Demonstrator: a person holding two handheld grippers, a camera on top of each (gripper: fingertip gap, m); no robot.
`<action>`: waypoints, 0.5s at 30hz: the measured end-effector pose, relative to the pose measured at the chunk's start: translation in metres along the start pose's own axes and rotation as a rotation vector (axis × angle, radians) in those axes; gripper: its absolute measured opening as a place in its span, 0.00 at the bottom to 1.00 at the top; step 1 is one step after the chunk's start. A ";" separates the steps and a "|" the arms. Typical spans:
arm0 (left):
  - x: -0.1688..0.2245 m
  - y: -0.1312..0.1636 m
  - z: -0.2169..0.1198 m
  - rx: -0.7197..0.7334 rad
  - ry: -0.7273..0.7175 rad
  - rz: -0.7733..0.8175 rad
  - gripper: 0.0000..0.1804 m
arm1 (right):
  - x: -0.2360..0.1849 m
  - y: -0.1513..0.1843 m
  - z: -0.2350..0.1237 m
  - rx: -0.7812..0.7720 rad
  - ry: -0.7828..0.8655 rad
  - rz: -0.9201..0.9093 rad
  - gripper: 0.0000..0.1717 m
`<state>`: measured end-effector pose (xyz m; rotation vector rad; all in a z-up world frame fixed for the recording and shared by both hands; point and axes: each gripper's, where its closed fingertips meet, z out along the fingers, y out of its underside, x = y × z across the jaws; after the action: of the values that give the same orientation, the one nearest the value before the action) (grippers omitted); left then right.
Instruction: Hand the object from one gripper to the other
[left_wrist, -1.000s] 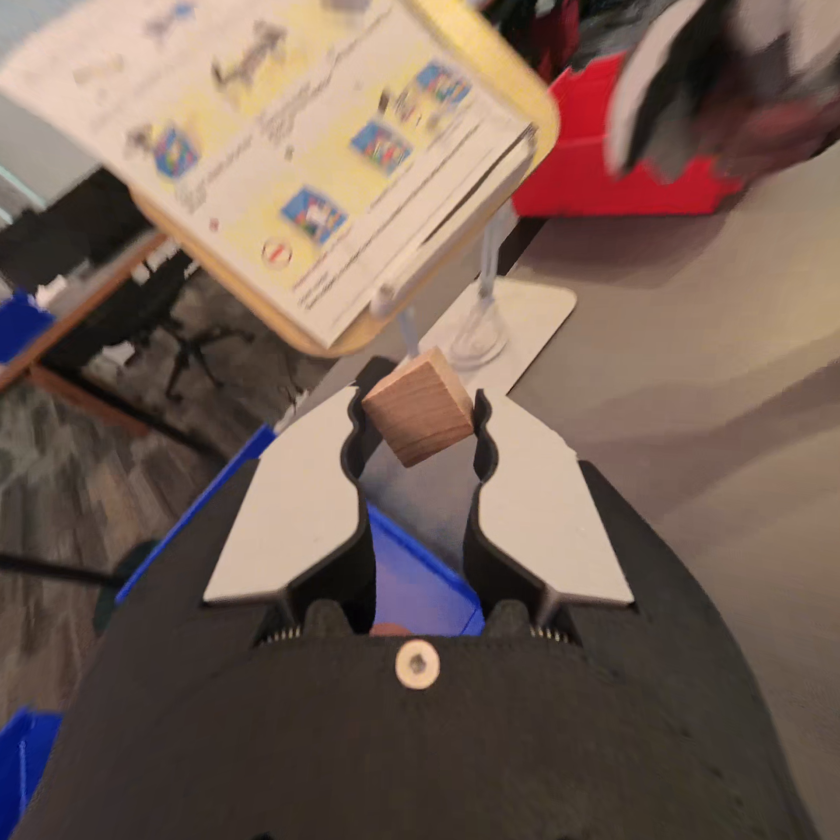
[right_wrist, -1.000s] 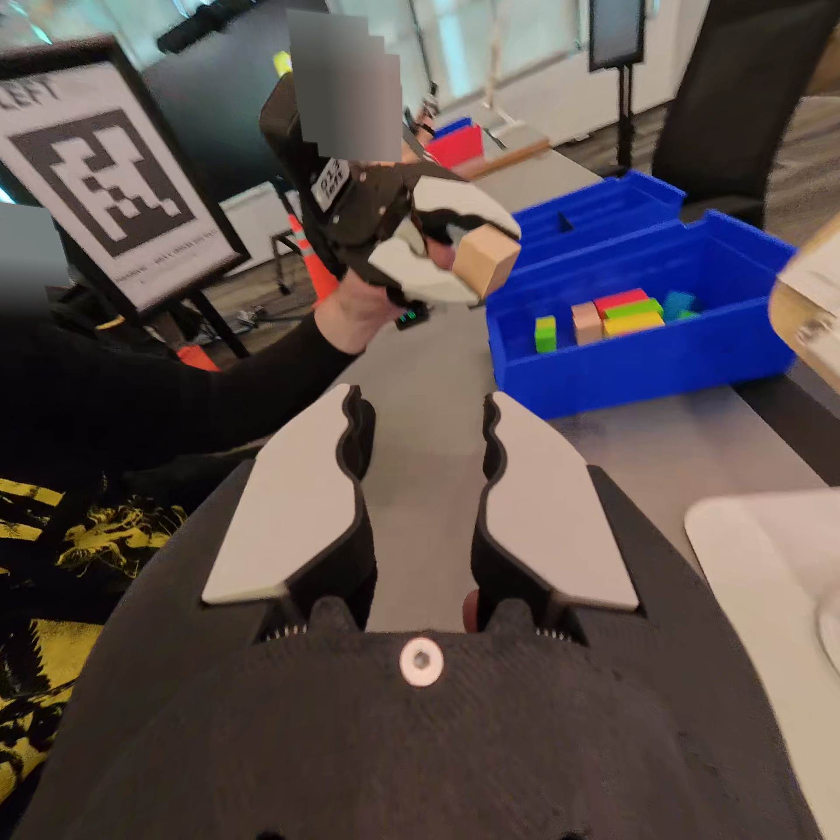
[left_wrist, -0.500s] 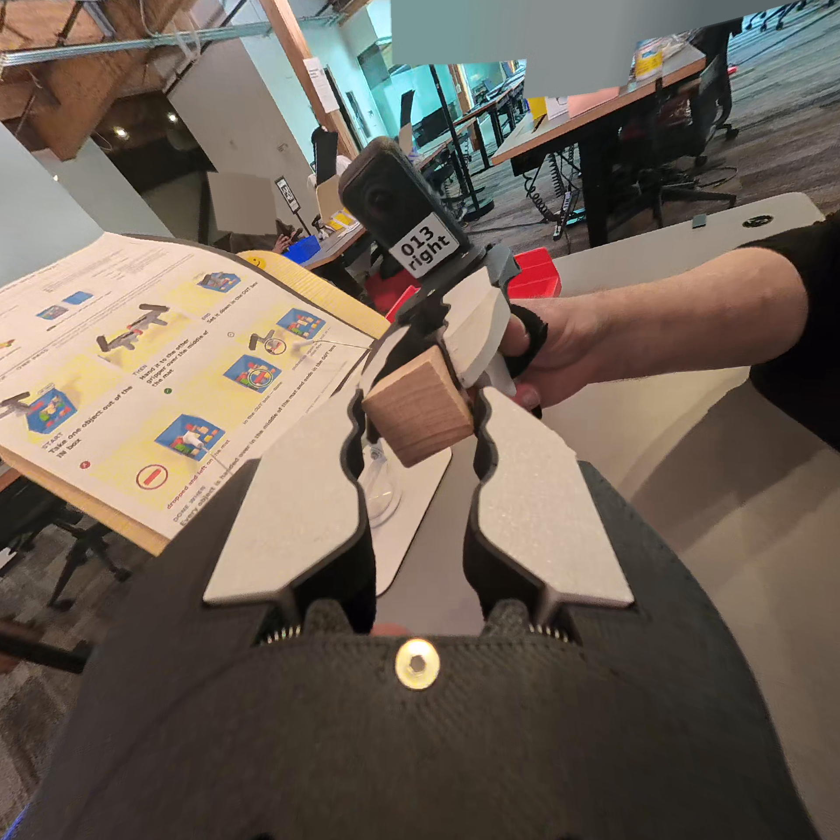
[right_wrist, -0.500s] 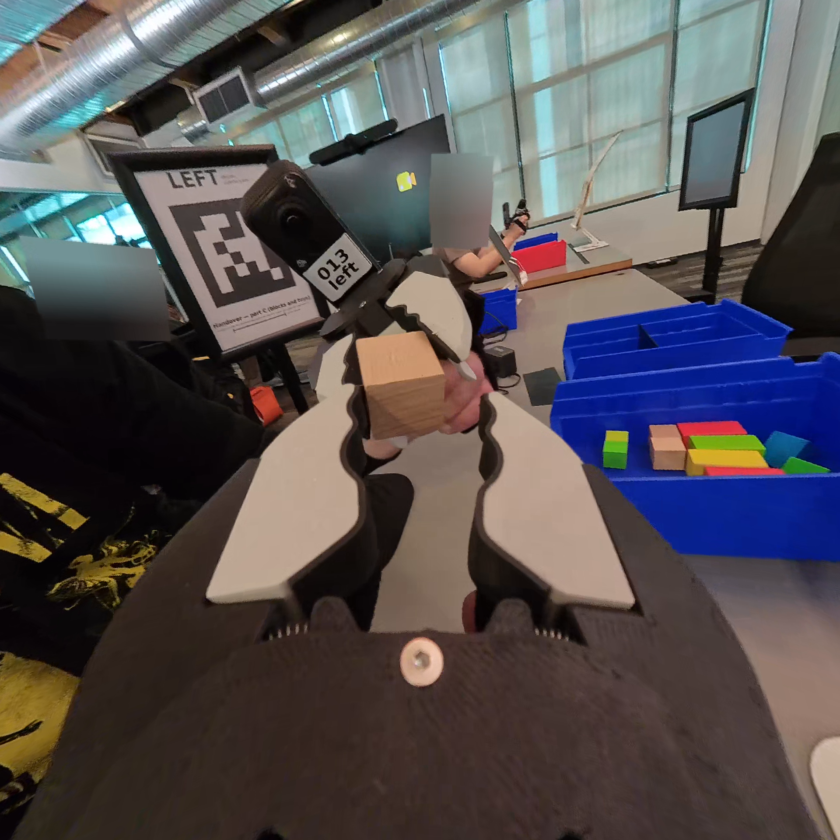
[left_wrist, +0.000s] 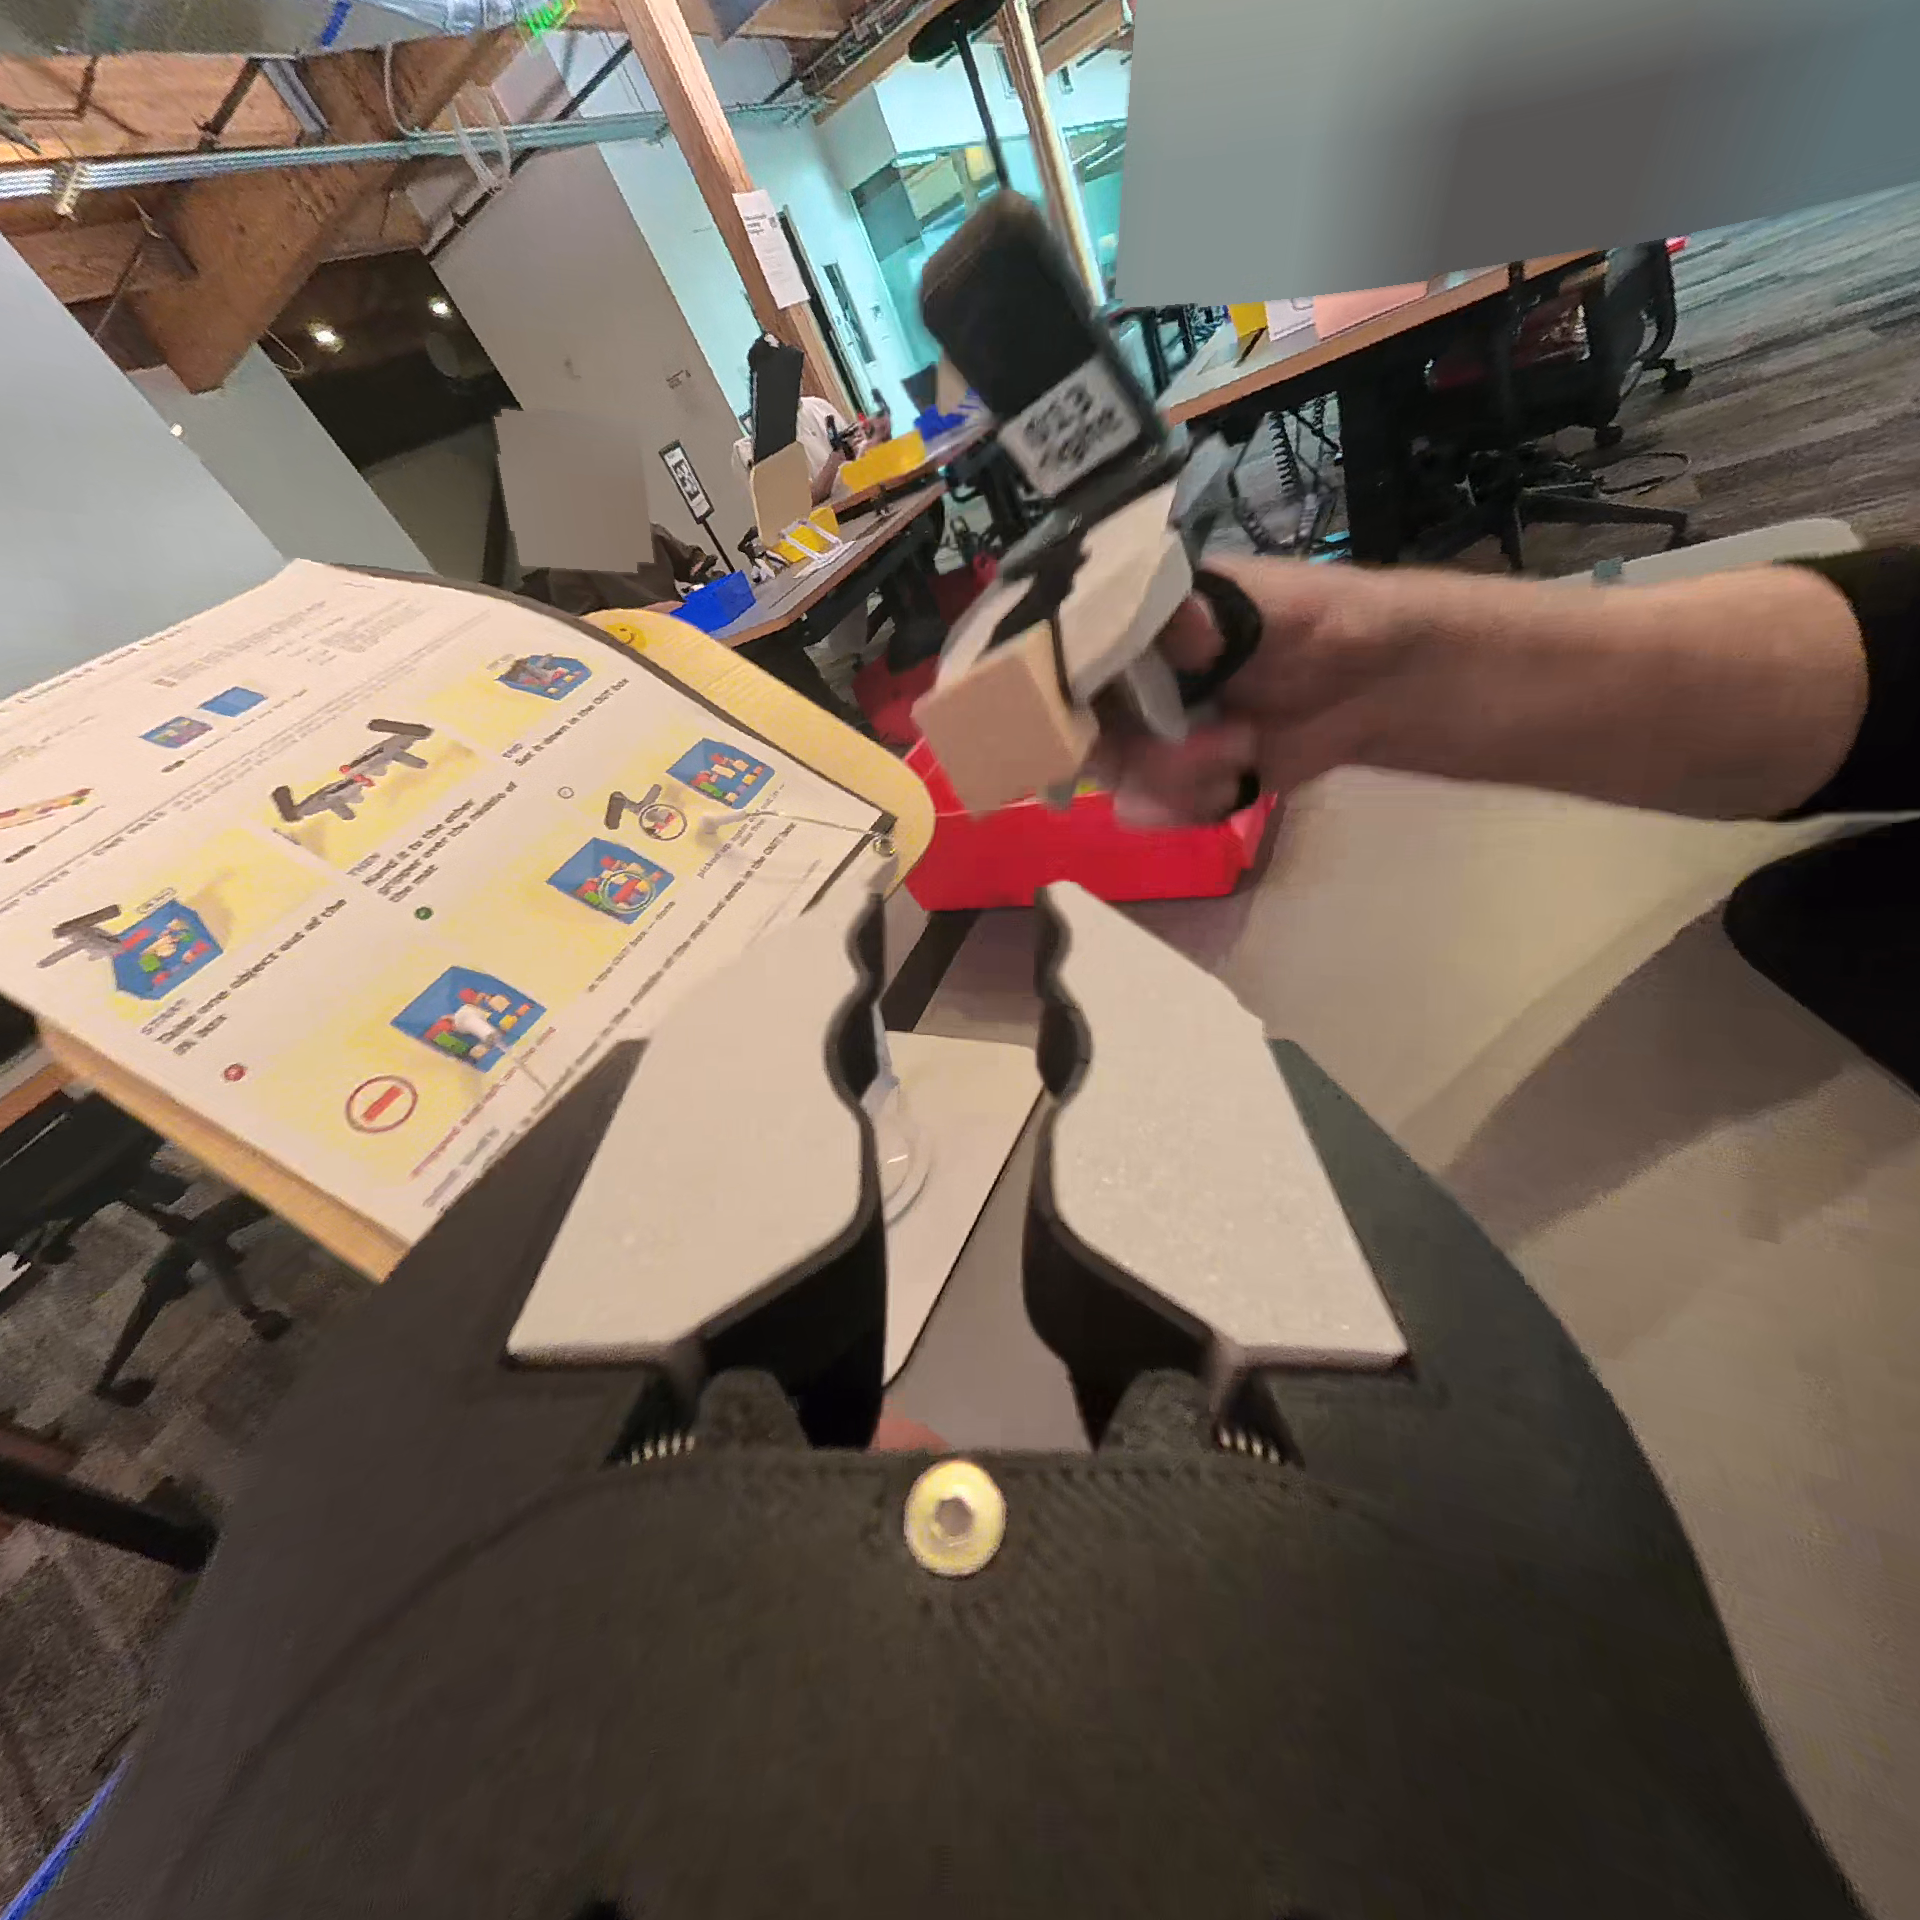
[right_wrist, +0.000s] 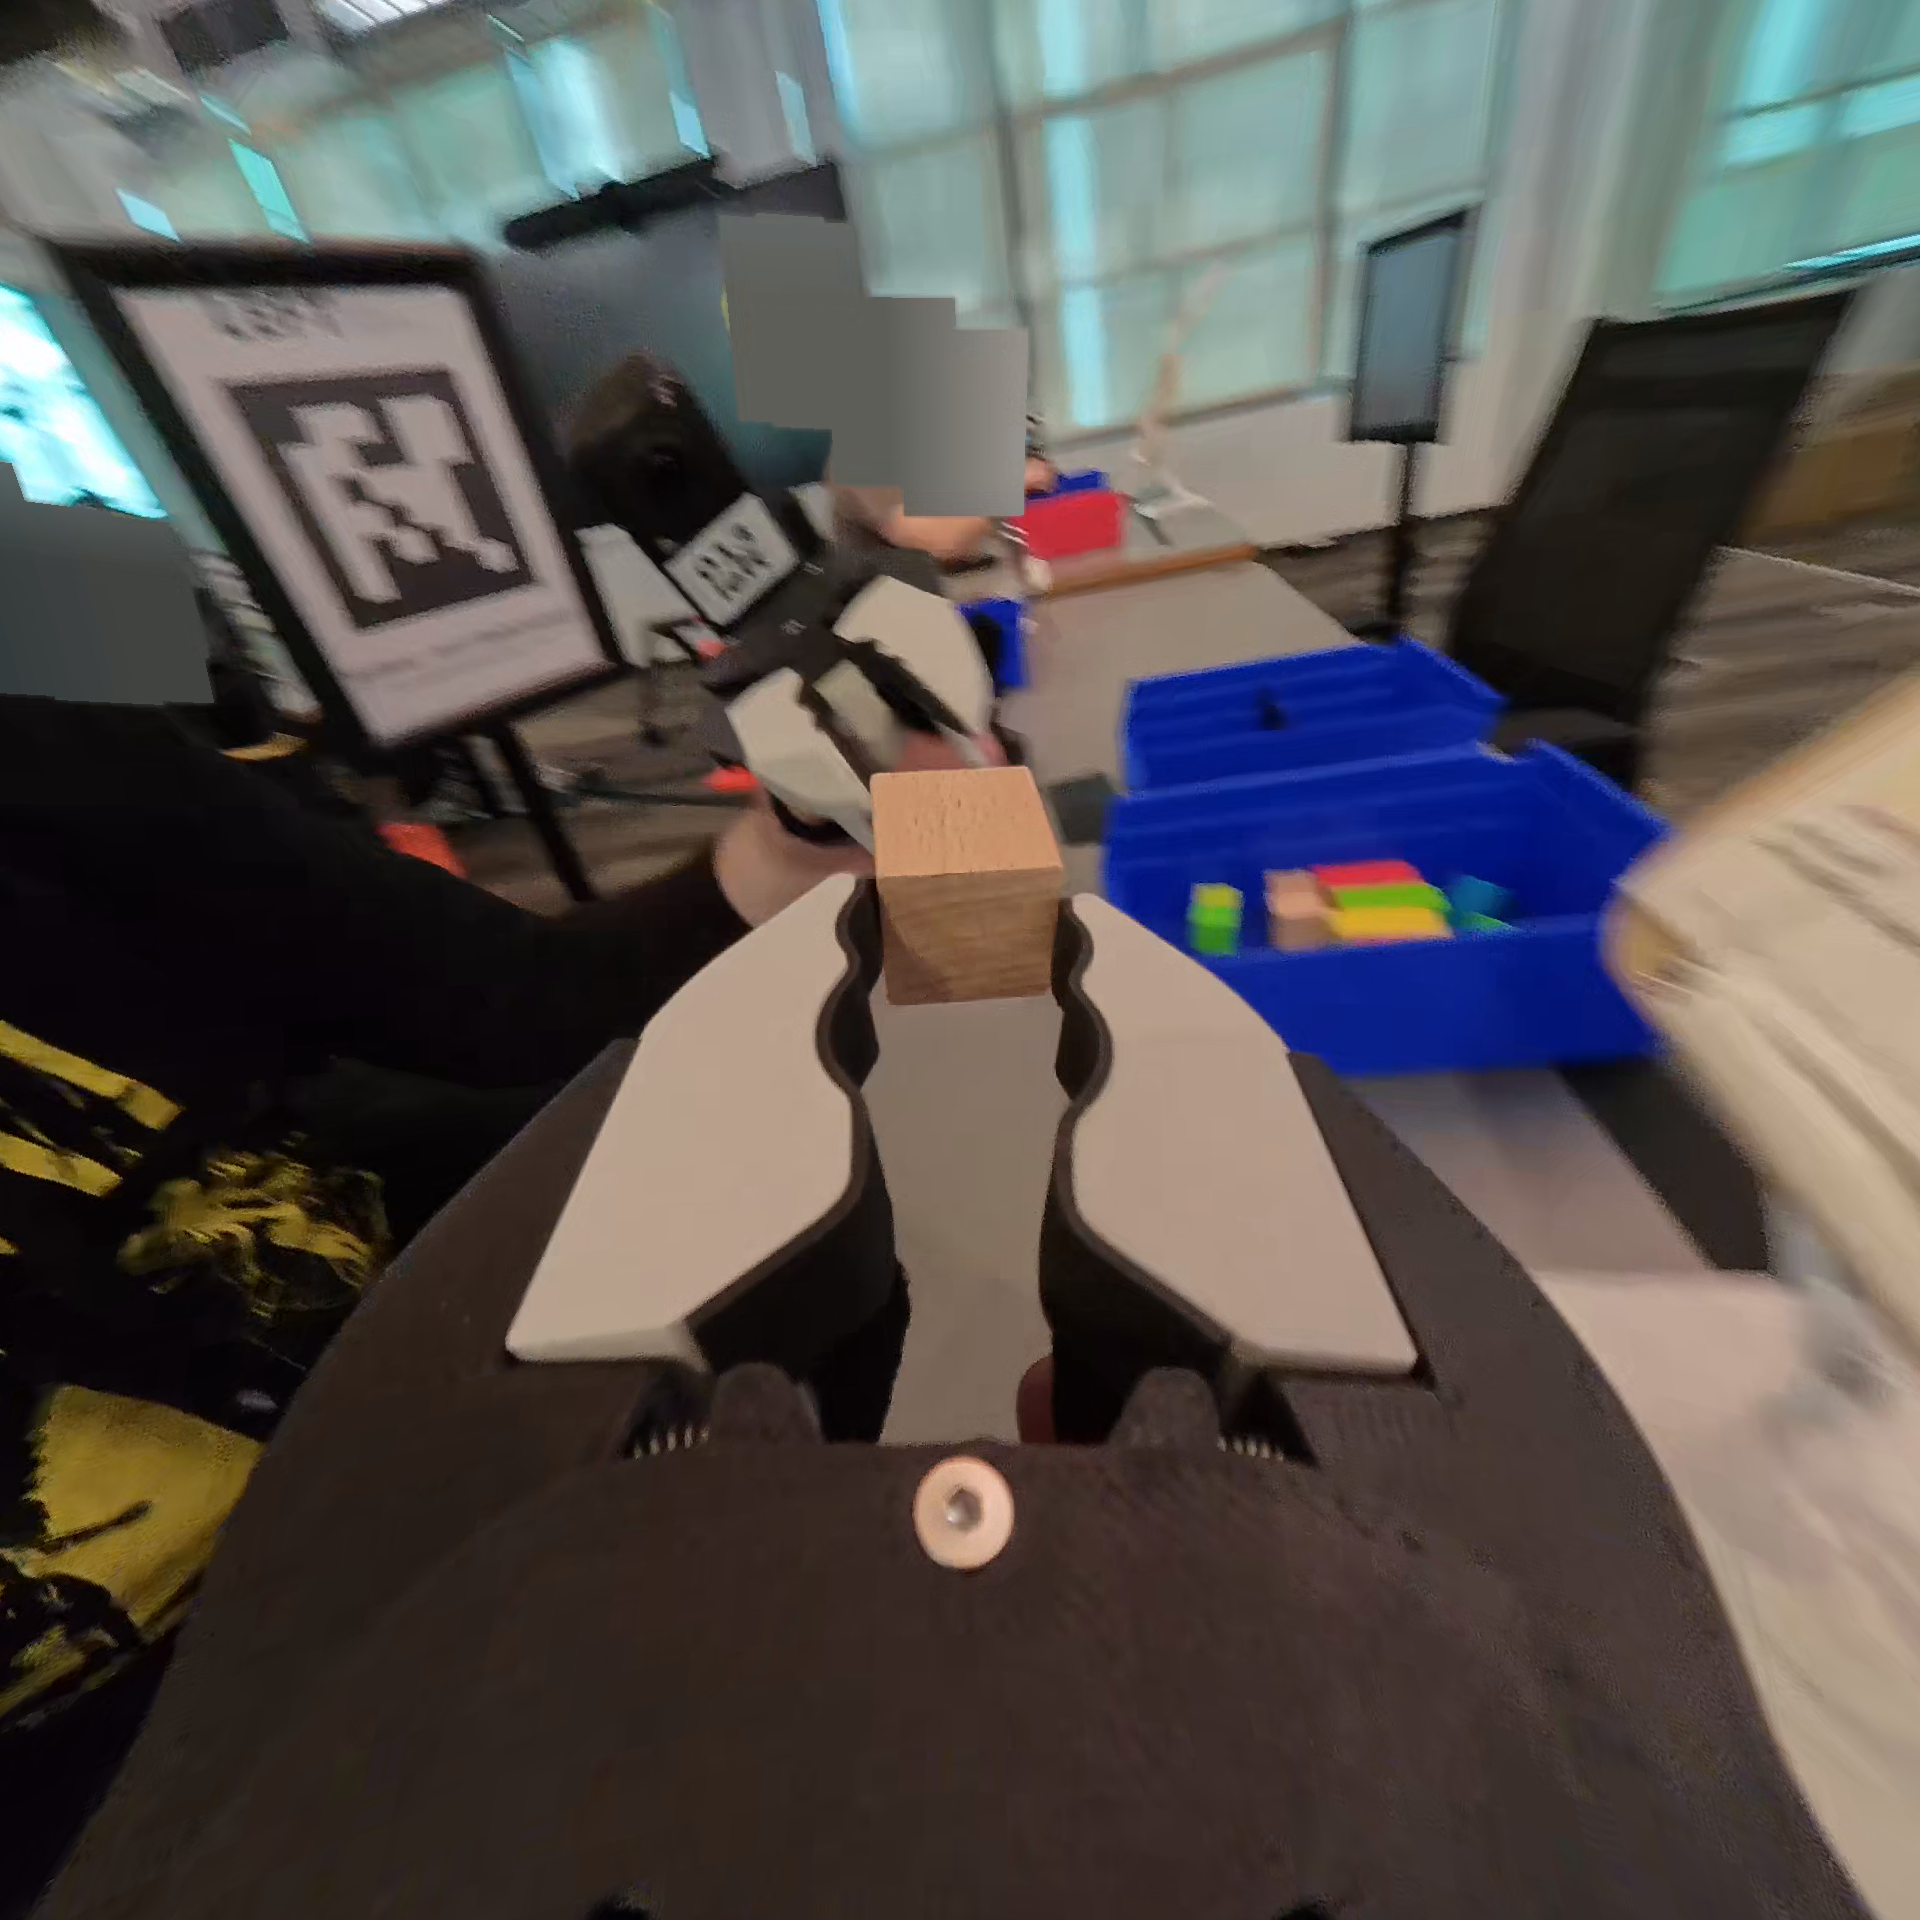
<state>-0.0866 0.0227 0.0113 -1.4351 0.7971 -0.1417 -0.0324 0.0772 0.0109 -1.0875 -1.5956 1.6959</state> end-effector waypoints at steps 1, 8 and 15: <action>-0.002 0.002 -0.006 -0.004 -0.004 -0.001 0.09 | 0.015 0.002 -0.027 -0.058 0.110 -0.023 0.17; -0.010 0.033 -0.028 -0.120 -0.055 -0.039 0.00 | 0.122 0.110 -0.281 -0.850 0.914 0.181 0.17; -0.004 0.059 -0.022 -0.233 -0.043 -0.069 0.00 | 0.132 0.226 -0.379 -1.331 0.994 0.509 0.17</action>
<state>-0.1236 0.0167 -0.0390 -1.6810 0.7471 -0.0718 0.2510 0.3577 -0.2197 -2.5287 -1.6341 -0.1626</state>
